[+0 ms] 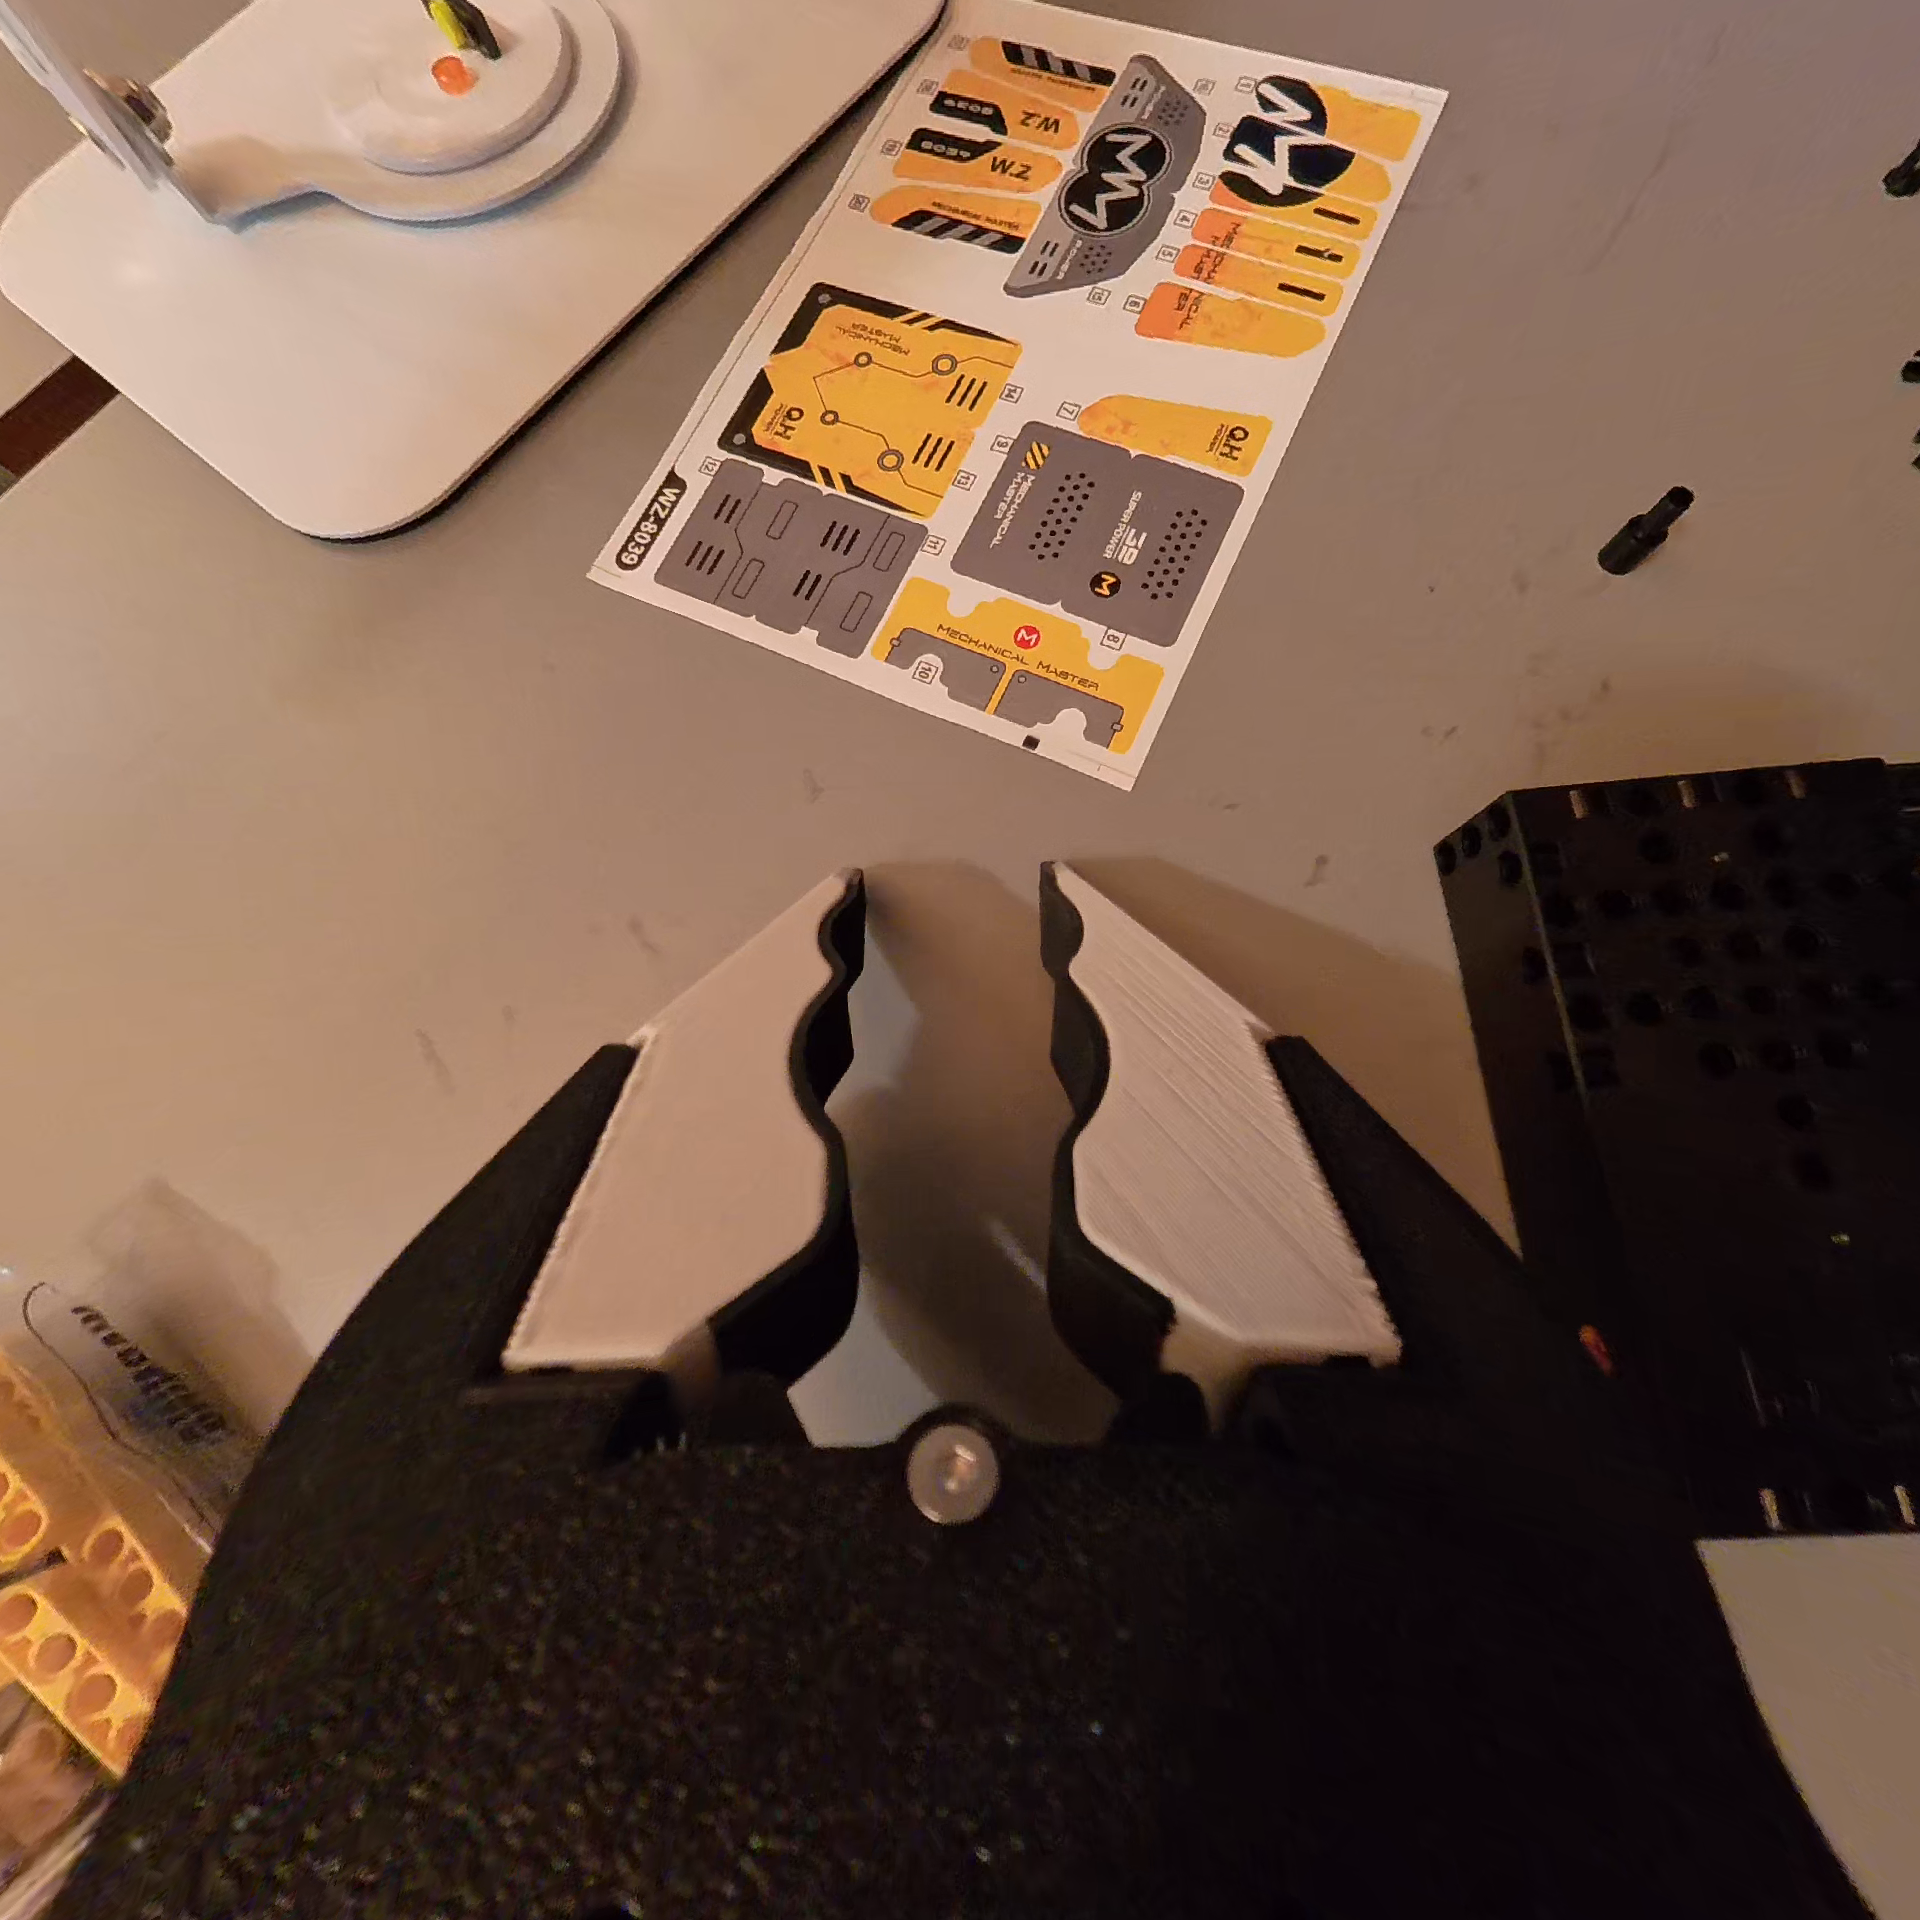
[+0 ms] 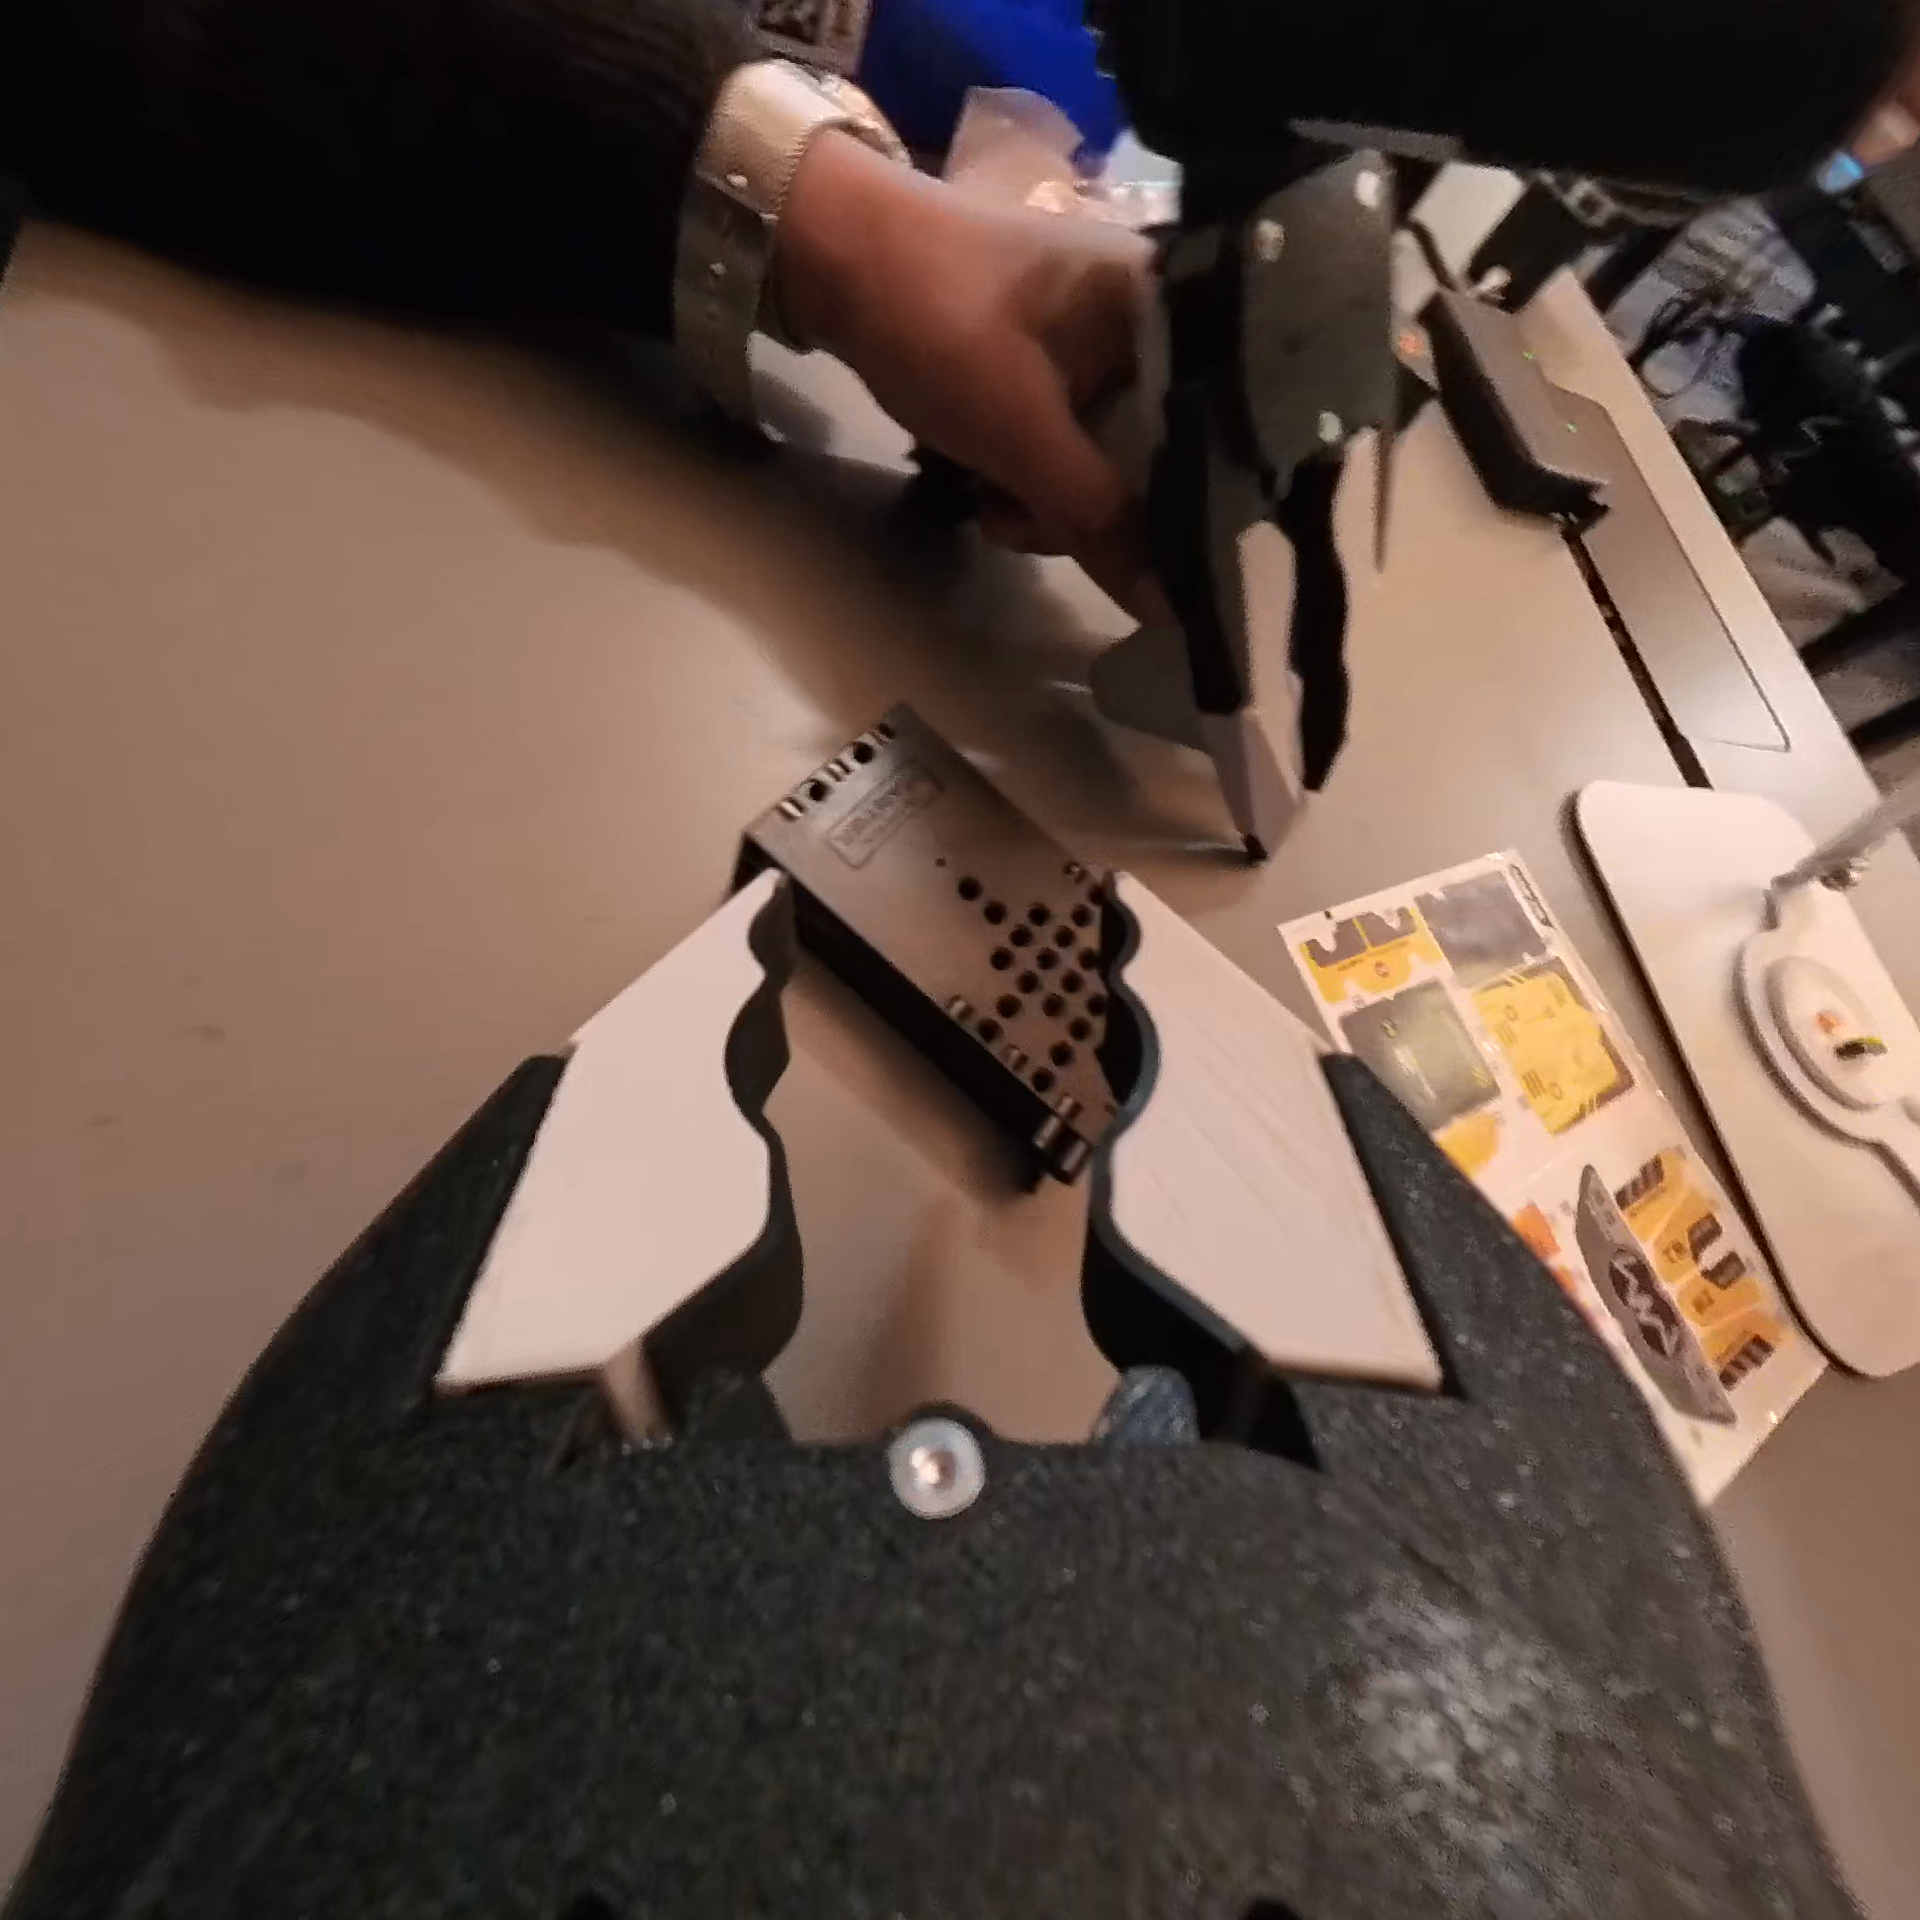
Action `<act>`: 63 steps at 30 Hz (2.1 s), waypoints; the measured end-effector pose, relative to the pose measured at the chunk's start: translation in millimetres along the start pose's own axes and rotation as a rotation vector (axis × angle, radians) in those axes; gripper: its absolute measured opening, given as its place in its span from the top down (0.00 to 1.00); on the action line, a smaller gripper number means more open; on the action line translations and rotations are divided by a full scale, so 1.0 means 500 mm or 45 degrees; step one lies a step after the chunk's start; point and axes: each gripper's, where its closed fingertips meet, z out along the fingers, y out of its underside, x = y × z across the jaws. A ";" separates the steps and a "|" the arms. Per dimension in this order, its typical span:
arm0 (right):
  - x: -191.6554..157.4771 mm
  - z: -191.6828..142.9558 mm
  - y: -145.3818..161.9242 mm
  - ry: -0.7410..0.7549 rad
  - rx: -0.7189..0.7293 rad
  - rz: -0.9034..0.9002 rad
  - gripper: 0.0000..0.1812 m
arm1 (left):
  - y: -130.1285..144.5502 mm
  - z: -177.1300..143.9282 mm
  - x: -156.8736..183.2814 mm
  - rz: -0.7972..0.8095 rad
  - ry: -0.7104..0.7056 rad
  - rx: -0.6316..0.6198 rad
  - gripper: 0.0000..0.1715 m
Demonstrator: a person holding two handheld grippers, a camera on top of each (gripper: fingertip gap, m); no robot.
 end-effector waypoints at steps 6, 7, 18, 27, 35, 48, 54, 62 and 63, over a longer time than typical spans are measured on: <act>0.103 -0.050 0.008 0.192 0.098 0.246 0.67 | -0.062 -0.065 0.014 0.013 -0.033 0.258 0.61; 0.121 -0.063 0.013 0.218 0.124 0.306 0.67 | -0.084 -0.092 0.041 -0.018 0.045 0.346 0.55; 0.148 -0.089 0.077 0.322 0.017 0.303 0.68 | -0.047 -0.133 0.245 -0.137 0.227 0.357 0.50; 0.133 -0.091 0.047 0.261 0.142 0.376 0.72 | 0.007 -0.042 0.229 -0.185 0.036 0.022 0.50; 0.112 -0.084 0.033 0.218 0.171 0.338 0.72 | -0.002 -0.071 0.215 -0.413 0.191 0.138 0.62; 0.070 -0.102 -0.021 0.336 0.222 -0.181 0.87 | -0.025 -0.115 0.244 -0.593 0.602 0.286 0.62; 0.055 -0.076 0.016 0.379 0.018 -0.405 0.87 | -0.009 -0.092 0.258 -0.493 0.522 0.181 0.62; 0.046 -0.055 0.043 0.485 -0.143 -0.756 0.89 | -0.001 -0.084 0.264 -0.469 0.508 0.136 0.62; 0.045 -0.055 0.042 0.525 -0.149 -0.831 0.91 | 0.000 -0.084 0.265 -0.467 0.505 0.131 0.62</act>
